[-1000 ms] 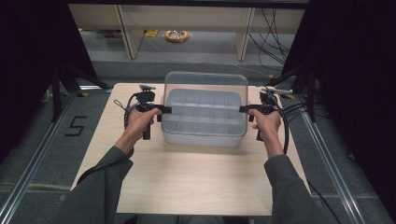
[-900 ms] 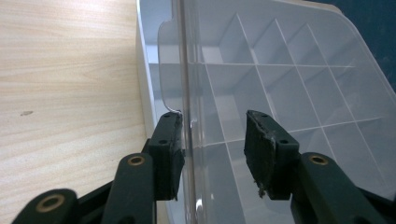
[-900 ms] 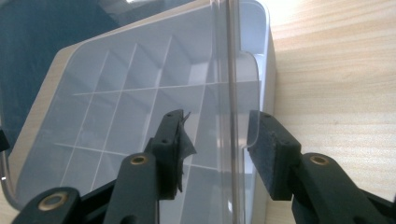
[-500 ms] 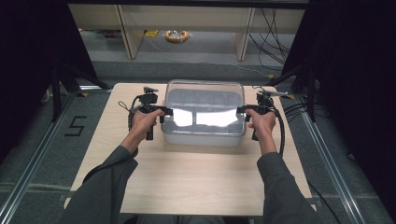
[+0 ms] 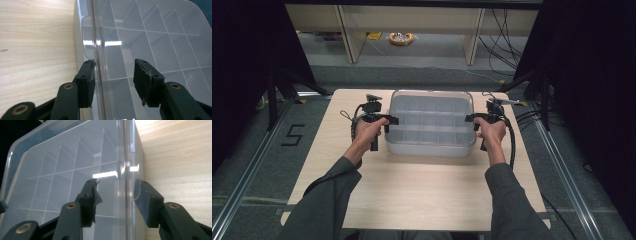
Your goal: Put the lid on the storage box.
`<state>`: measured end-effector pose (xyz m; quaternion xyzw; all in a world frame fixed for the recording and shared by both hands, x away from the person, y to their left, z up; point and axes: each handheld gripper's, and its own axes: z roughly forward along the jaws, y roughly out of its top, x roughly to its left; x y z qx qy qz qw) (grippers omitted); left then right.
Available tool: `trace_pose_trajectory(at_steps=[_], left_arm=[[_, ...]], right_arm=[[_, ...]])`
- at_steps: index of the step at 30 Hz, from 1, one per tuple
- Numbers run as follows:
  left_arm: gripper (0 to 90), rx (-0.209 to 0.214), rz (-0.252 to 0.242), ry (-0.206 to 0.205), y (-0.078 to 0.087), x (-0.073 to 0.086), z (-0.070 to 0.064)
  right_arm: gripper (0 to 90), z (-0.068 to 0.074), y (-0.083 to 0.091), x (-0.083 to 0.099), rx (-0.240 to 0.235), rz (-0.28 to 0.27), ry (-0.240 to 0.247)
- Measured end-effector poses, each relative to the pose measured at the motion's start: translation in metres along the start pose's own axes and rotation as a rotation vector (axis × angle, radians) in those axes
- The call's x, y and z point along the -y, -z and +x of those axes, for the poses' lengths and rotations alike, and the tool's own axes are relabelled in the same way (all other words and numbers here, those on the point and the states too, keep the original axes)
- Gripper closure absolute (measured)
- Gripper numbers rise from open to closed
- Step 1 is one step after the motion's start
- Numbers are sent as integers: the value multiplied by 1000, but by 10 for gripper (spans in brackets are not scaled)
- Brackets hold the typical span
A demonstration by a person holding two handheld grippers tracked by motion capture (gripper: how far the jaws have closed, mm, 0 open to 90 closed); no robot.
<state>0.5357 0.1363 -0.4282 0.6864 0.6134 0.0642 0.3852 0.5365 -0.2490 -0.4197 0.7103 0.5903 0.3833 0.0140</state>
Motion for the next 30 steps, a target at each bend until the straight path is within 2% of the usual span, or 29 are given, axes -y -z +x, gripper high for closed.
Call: trace_pose_trajectory(at_steps=[1, 2, 4, 5, 7, 8, 9, 10, 11, 12, 14, 15, 17, 19, 20, 21, 22, 23, 24, 25, 27, 29, 30], left_arm=[[505, -13, 4, 22, 0, 1, -2], [504, -13, 4, 22, 0, 1, -2], [502, -17, 2, 22, 1, 0, -1], [495, -21, 1, 23, 1, 1, 0], [494, -12, 0, 27, 1, 1, 1], [494, -8, -1, 31, 2, 1, 1], [485, -7, -9, 35, 2, 1, 1], [485, -7, -9, 35, 2, 1, 1], [485, -16, -10, 19, 3, 1, 2], [486, -22, -7, 10, 4, 0, 2], [489, -18, -6, 12, 4, 0, 3], [487, -15, -5, 12, 4, 1, 4], [487, -6, -7, 18, 4, 1, 4], [485, -4, -4, 19, 5, 1, 6], [471, -6, -4, 22, 5, 1, 6], [471, -12, -5, 15, 5, 2, 7], [478, -7, -3, 12, 5, 2, 8], [478, 0, -1, 15, 5, 3, 9], [479, 1, 2, 18, 6, 3, 9], [487, 4, 4, 19, 6, 3, 10], [494, 8, 13, 15, 6, 3, 11], [517, 6, 9, 9, 6, 3, 11], [530, 6, 9, 9, 6, 3, 11]], right_arm=[[521, 2, -1, 1, 29, 7, -9], [517, 0, -2, 1, 14, 13, 23], [515, -2, -5, 2, 15, -8, 37], [507, -1, -6, 2, 32, 18, 18], [500, -1, -7, 2, 36, 31, 10], [496, -2, -9, 3, 19, 26, 10], [493, -1, -11, 3, 23, 33, -21], [501, -1, -12, 3, 47, 33, -8], [501, -1, -12, 3, 47, 33, -8], [533, 0, -11, 3, 64, 31, 39], [532, 0, -12, 3, 58, 25, 37], [531, 1, -12, 3, 72, 26, 39], [534, -1, -11, 3, 48, 27, 51], [536, -1, -11, 3, 56, 25, 64], [542, 3, -12, 4, 52, 26, 1], [542, 3, -12, 4, 52, 26, 1], [547, 1, -12, 5, 12, 13, 15], [547, 1, -12, 5, 12, 13, 15], [547, 0, -11, 4, 28, 10, 44], [547, 1, -11, 4, 65, 16, 46], [546, -1, -11, 4, 68, 19, 69], [542, 3, -11, 4, 72, 20, 22], [542, 3, -11, 4, 72, 20, 22]])
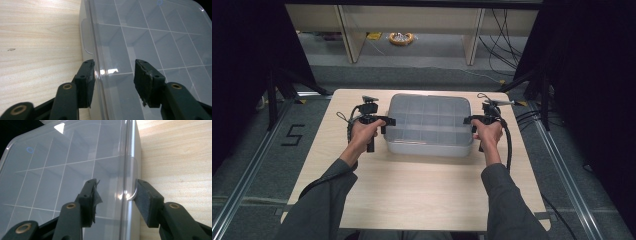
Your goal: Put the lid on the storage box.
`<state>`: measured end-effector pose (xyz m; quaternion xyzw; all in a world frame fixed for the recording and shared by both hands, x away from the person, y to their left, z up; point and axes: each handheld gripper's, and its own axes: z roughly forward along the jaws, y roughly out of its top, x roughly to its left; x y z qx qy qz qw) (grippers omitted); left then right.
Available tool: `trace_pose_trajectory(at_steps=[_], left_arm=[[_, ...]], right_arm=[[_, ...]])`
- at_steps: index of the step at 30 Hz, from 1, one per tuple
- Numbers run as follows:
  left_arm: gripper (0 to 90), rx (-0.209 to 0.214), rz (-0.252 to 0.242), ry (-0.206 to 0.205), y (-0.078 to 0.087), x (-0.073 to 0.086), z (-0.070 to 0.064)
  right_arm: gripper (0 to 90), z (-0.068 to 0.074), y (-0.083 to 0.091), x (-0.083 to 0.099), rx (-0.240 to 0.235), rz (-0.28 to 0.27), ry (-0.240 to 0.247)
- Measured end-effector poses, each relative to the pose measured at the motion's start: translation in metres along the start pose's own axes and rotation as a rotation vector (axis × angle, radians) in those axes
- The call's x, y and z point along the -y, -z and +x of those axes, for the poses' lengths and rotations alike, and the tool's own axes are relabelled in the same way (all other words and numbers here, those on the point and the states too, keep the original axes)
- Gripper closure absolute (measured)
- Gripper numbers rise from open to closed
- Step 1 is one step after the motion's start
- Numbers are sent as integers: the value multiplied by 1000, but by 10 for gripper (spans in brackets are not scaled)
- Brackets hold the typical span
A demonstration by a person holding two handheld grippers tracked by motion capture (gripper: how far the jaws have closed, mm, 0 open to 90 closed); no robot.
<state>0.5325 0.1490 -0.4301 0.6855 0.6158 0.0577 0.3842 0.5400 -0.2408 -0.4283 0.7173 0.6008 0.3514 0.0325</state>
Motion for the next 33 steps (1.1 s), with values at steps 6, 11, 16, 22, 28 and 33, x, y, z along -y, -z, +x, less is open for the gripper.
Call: trace_pose_trajectory(at_steps=[6, 11, 16, 22, 28, 33], left_arm=[[563, 1, 5, -25, 0, 0, 0], [554, -19, 6, -35, -4, 0, -3], [549, -31, 9, -37, -7, 1, -3], [545, -14, 0, -31, -5, 1, -4], [527, -15, -1, -31, -4, 0, -5], [528, -17, -4, -34, -6, 0, -4]], right_arm=[[533, -4, 1, -2, -34, -21, 16], [536, -3, 2, -2, -33, -26, 9], [535, -7, 2, -1, -30, -30, 64], [499, -6, 3, -1, -10, -15, 33], [491, -9, 8, 0, -7, -15, 50], [483, -8, 10, 4, -17, -40, 74]])
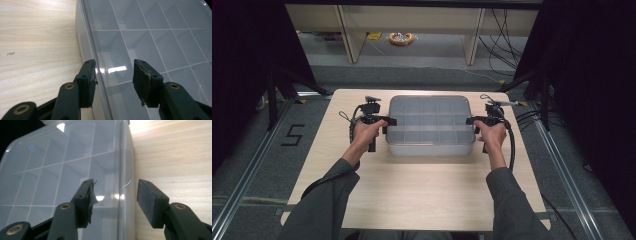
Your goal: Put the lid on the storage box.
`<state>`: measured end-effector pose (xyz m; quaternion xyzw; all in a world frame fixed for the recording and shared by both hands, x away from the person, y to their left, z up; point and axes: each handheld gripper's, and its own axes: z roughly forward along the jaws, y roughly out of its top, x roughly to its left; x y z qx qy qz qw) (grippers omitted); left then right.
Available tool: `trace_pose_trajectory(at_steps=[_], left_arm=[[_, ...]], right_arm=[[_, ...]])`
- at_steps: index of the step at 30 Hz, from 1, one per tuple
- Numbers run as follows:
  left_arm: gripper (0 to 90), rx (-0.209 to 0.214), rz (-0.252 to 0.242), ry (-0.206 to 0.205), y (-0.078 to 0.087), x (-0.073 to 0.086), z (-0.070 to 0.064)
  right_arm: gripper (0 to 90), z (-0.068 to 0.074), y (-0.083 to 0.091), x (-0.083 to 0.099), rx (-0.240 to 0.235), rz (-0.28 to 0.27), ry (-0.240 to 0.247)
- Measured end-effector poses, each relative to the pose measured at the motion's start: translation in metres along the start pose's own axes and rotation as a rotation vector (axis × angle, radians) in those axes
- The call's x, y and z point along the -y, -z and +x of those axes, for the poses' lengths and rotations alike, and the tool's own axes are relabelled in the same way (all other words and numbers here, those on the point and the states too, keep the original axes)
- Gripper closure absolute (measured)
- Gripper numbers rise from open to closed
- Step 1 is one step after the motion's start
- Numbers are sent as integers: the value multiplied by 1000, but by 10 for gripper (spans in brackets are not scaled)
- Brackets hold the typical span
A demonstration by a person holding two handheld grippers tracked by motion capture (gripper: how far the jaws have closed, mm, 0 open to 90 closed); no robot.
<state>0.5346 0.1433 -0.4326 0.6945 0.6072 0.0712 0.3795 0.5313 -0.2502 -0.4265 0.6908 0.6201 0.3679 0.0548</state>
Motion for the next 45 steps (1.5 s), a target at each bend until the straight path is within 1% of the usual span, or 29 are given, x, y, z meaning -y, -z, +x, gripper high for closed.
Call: trace_pose_trajectory(at_steps=[1, 3, 4, 6, 7, 8, 10, 11, 12, 13, 14, 15, 16, 20, 21, 23, 24, 27, 29, 30, 33, 34, 35, 36, 37, 39, 41, 43, 45], left_arm=[[538, -3, 1, -4, 0, 0, 0], [539, -1, 0, -3, 0, 0, 0], [541, -1, -3, -4, 0, 0, 0], [551, -19, -3, -25, -1, 0, -1], [551, -19, -3, -25, -1, 0, -1], [551, -20, -3, -24, -1, 0, 0], [555, -22, -6, -13, -2, 0, 0], [559, -17, -6, -10, -2, -1, 1], [557, -18, -4, -9, -2, -1, 1], [557, -17, -4, -14, -3, -1, 2], [549, -23, -5, -7, -3, -1, 1], [549, -19, -3, -11, -3, -1, 1], [534, -11, -3, -3, -2, 0, 1], [476, 2, -11, 14, 1, -1, 0], [476, 7, -16, 13, 3, -1, -1], [426, 0, -20, 1, 10, -3, -1], [394, 4, -23, 3, 13, -3, -2], [391, 14, -37, -12, 23, -4, -4], [384, 19, -33, -17, 29, -3, -4], [382, 17, -32, -26, 32, -2, -3], [379, 16, -27, -48, 39, 3, -2], [376, 20, -32, -47, 41, 5, -1], [372, 28, -32, -46, 44, 7, -1], [364, 32, -34, -49, 46, 9, -1], [358, 35, -34, -55, 49, 11, -1], [350, 38, -39, -72, 54, 17, -1], [342, 41, -44, -94, 60, 22, -2], [341, 45, -43, -117, 66, 29, -3], [333, 57, -44, -127, 71, 36, -4]], right_arm=[[484, 2, 3, 0, -33, 16, -9], [484, 3, 4, 0, -21, 17, 2], [483, 6, 5, 1, -38, 18, -40], [469, 3, 7, 1, -25, 3, 26], [469, 3, 7, 1, -25, 3, 26], [469, 1, 9, 1, -25, 8, 51], [463, 0, 12, 1, 1, 12, 65], [460, 2, 13, 2, -2, 11, 35], [459, -2, 14, 2, -37, -18, 70], [457, -3, 15, 3, -37, -19, 66], [457, -1, 21, 2, 11, -3, 71], [457, -1, 21, 2, 11, -3, 71], [456, -1, 26, 4, -19, -4, 40], [439, -2, 33, 7, -19, -14, 56], [439, -2, 33, 7, -19, -14, 56], [433, -3, 38, 9, -55, -34, 70], [429, -5, 42, 11, -74, -50, 122], [426, 0, 48, 16, -83, -48, 94], [422, 3, 55, 22, -106, -46, 137], [421, 0, 54, 22, -90, -72, 203], [411, 1, 56, 25, -105, -67, 236], [410, 1, 57, 26, -94, -70, 235], [409, 4, 58, 29, -104, -64, 204], [406, 4, 59, 30, -120, -64, 209], [403, 5, 59, 32, -108, -72, 201], [400, 3, 60, 34, -111, -85, 253], [396, 5, 63, 38, -105, -77, 251], [391, 7, 64, 42, -125, -72, 242], [384, 6, 65, 45, -136, -77, 271]])
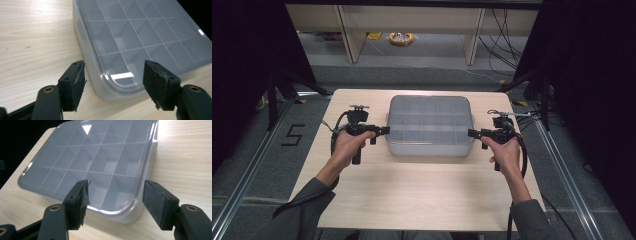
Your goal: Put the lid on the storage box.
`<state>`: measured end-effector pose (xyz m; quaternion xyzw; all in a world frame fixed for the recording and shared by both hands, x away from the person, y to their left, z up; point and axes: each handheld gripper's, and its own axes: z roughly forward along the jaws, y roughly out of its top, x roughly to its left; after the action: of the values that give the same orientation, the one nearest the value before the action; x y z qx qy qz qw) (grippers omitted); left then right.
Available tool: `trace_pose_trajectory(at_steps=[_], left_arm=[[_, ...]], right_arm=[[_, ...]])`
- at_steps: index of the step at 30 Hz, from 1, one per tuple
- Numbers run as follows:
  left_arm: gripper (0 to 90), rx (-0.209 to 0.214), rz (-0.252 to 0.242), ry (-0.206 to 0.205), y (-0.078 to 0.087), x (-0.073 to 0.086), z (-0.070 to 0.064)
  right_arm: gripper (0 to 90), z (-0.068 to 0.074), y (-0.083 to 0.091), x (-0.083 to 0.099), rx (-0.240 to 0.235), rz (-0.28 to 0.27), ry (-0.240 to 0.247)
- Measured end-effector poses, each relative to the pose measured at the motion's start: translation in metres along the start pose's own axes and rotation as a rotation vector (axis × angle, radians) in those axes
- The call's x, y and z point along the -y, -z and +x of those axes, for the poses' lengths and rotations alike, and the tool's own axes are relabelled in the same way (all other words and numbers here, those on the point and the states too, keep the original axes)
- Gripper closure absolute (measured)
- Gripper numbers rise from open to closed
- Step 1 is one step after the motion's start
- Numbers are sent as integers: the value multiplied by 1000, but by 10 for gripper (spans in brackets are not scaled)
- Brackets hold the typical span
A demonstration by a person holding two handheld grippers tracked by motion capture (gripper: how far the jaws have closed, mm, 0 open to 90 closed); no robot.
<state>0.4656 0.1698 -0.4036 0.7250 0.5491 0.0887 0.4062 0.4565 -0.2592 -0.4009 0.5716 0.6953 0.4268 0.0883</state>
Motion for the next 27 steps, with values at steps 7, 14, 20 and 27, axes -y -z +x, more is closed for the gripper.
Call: trace_pose_trajectory(at_steps=[7, 14, 20, 27], left_arm=[[318, 52, 2, -20, 12, 23, -6], [298, 93, -8, -28, 21, 43, -10], [292, 98, -18, -31, 28, 60, -9], [288, 87, -20, -71, 32, 75, -15]], right_arm=[[376, 9, 5, 11, -16, -6, 29], [357, 18, 11, 21, -28, -15, 67], [353, 28, 13, 33, -30, -11, 41], [349, 32, 11, 49, -74, -23, 80]])
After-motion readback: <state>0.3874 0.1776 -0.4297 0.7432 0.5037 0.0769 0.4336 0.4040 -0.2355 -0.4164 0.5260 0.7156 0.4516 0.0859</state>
